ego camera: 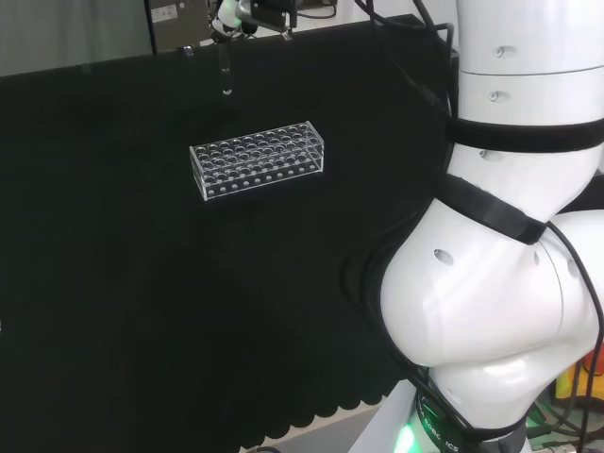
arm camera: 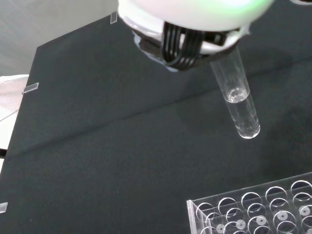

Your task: Shake the test tube.

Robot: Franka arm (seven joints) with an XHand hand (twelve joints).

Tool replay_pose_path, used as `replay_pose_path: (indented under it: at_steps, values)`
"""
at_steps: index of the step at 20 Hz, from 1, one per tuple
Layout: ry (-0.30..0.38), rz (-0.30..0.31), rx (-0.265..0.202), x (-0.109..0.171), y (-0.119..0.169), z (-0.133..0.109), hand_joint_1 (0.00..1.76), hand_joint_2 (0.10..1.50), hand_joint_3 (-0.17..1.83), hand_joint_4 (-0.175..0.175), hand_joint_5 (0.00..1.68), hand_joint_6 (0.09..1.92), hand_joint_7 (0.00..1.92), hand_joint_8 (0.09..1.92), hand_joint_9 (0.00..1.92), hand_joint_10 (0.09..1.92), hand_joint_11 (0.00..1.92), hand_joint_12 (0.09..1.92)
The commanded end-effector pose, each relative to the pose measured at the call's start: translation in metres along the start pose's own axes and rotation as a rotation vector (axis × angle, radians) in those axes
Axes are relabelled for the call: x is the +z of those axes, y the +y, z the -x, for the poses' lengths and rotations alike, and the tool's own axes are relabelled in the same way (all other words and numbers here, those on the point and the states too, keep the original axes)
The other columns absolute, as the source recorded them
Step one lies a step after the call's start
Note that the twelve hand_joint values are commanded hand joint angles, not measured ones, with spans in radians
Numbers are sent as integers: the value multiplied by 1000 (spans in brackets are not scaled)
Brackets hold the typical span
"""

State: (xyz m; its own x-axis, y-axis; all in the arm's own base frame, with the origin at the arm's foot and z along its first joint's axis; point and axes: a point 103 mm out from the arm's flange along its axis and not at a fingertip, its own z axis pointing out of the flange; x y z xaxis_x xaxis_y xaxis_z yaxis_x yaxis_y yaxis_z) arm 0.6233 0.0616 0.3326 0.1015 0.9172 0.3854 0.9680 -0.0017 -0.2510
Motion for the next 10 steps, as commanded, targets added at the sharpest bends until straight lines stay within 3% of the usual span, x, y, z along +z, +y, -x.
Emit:
replay_pose_path:
  at_steps: [1, 6, 10]
  values:
    - [2, 5, 0, -4, -9, 1, 1323, 774, 445, -175, 1299, 238, 1308, 817, 1573, 657, 1162, 884]
    - [12, 7, -3, -8, -12, 6, 1323, 774, 445, -175, 1300, 235, 1308, 816, 1573, 658, 1162, 884]
    - [8, 5, -14, -5, -18, -9, 1324, 773, 446, -175, 1302, 233, 1309, 816, 1573, 658, 1162, 883]
